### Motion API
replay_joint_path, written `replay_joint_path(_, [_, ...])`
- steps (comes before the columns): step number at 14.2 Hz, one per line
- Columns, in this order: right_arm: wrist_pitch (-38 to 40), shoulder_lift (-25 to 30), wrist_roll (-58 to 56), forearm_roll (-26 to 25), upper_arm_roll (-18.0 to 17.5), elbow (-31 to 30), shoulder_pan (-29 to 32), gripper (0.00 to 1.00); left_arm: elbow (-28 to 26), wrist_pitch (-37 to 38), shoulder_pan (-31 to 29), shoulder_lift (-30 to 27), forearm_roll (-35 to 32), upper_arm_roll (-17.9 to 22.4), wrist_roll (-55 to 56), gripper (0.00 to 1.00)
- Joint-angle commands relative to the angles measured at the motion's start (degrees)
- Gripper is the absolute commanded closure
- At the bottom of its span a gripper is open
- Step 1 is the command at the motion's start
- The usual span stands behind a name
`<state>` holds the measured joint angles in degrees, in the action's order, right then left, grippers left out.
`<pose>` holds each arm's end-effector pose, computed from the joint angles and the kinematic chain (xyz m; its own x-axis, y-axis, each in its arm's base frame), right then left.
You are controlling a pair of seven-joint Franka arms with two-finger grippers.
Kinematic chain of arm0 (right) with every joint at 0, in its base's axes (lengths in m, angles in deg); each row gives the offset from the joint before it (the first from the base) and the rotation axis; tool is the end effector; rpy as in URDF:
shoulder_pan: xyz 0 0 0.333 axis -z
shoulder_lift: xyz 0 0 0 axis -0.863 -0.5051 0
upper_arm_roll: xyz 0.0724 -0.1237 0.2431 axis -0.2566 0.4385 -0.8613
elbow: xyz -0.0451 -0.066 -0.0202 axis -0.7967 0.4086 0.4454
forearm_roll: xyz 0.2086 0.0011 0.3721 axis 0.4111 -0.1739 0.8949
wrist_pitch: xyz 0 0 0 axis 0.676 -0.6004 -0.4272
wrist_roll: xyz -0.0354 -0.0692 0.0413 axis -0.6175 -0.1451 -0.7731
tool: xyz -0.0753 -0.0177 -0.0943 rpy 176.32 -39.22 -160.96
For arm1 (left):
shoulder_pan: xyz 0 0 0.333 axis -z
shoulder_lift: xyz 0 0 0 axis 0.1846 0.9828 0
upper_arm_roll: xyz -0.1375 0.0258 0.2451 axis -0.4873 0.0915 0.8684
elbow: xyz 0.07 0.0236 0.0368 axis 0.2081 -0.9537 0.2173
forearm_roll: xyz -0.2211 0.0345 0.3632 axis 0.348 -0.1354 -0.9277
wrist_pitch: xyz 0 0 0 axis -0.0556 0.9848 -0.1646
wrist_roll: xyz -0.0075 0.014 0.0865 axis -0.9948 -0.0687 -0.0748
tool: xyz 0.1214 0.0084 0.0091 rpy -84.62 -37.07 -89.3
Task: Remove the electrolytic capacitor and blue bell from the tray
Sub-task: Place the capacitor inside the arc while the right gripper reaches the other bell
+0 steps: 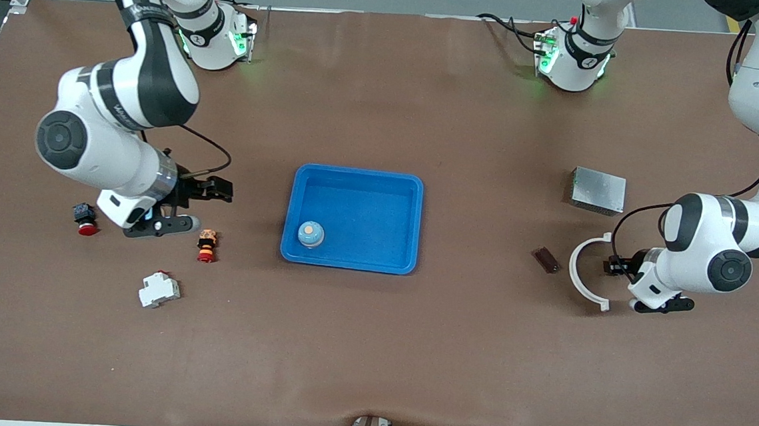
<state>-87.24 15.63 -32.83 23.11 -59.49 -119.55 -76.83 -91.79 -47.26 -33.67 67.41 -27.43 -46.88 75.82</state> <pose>0.6103 0.1843 0.3400 0.9843 0.1199 -0.1294 0.1019 -0.9852 -0.1375 0.6343 0.0414 0.1283 0.9665 0.1206 -0.2264 0.1111 -0.9923 -0.0542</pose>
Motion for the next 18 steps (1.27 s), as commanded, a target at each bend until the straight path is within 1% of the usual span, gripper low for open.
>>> replay_joint_path(1, [-2.94,-0.64,6.13,0.75,0.01,-0.4,-3.21,0.0,0.11,0.62,-0.44,-1.99,-0.63,-0.82,-0.93,0.0])
replay_joint_path(3, [-6.27,-2.22,12.71,0.75,0.01,-0.4,-5.84,0.0,0.11,1.76,-0.18,-3.75,-0.19,-1.26,-0.67,0.0])
replay_joint_path(5, [-10.75,-4.68,21.66,0.75,0.01,-0.49,-9.18,0.0,0.11,3.61,-0.27,-5.77,-0.1,-3.28,0.29,0.0])
replay_joint_path(6, [-13.12,-6.0,25.1,0.84,0.01,-0.4,-10.59,0.0,0.11,4.48,-0.27,-7.0,0.94,-4.24,1.08,0.0])
replay_joint_path(8, [-18.57,-9.59,29.08,1.02,0.01,-0.14,-12.88,0.0,0.11,6.24,-0.27,-9.28,4.98,-4.95,1.88,0.0])
replay_joint_path(9, [-21.38,-11.61,29.61,1.02,0.01,-0.05,-13.5,0.0,0.11,7.03,-0.27,-10.51,6.13,-5.65,1.88,0.0])
replay_joint_path(10, [-22.62,-13.29,29.53,1.02,0.01,0.21,-13.5,0.0,0.11,7.56,-0.27,-11.92,6.57,-6.27,1.88,0.0])
replay_joint_path(13, [-22.73,-17.16,29.44,0.49,0.19,1.62,-13.68,0.0,0.11,9.06,-0.27,-16.22,6.58,-8.03,1.62,0.0])
replay_joint_path(18, [-23.25,-21.03,29.44,0.49,0.19,3.29,-14.73,0.0,0.37,13.54,-0.27,-23.87,6.58,-10.31,1.09,0.0])
